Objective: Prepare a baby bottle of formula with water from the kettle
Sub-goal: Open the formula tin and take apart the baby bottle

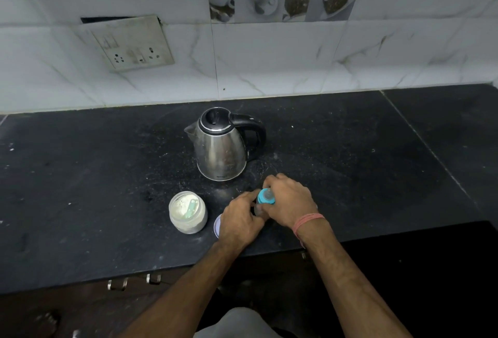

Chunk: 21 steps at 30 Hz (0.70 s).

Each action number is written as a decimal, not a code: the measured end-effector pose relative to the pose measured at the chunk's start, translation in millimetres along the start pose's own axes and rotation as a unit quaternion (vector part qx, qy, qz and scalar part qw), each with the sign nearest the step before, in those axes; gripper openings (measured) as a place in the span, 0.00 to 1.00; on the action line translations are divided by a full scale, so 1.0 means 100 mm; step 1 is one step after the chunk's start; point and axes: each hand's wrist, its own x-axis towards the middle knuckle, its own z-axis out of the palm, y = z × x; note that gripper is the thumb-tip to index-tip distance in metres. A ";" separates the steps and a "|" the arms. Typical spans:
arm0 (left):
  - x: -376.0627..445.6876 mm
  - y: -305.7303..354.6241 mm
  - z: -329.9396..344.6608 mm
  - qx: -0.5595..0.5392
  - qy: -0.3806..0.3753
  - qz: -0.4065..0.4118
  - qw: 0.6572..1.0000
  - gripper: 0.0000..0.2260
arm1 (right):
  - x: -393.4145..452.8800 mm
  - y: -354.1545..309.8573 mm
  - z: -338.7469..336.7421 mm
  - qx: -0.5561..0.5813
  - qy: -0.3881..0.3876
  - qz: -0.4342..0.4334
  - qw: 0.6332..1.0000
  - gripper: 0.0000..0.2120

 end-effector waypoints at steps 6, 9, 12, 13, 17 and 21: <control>0.04 -0.08 0.05 0.021 0.010 -0.018 1.000 0.18 | -0.03 -0.01 -0.09 0.024 -0.023 -0.049 0.998 0.23; 0.05 -0.09 0.07 0.021 0.012 -0.016 1.000 0.20 | -0.03 0.00 -0.10 0.038 -0.025 -0.049 0.998 0.24; 0.04 -0.07 0.05 0.018 0.012 -0.003 1.000 0.22 | -0.05 0.07 -0.11 0.073 -0.006 -0.040 0.996 0.25; 0.04 -0.06 0.04 0.017 0.010 0.002 1.000 0.23 | -0.06 0.11 -0.11 0.088 0.008 -0.033 0.996 0.25; 0.07 -0.09 0.05 0.023 0.006 0.004 1.000 0.23 | -0.15 0.31 -0.09 0.107 0.072 0.007 0.992 0.22; 0.08 -0.09 0.07 0.029 0.005 0.001 1.000 0.23 | -0.25 0.52 0.02 0.083 0.055 0.059 0.993 0.22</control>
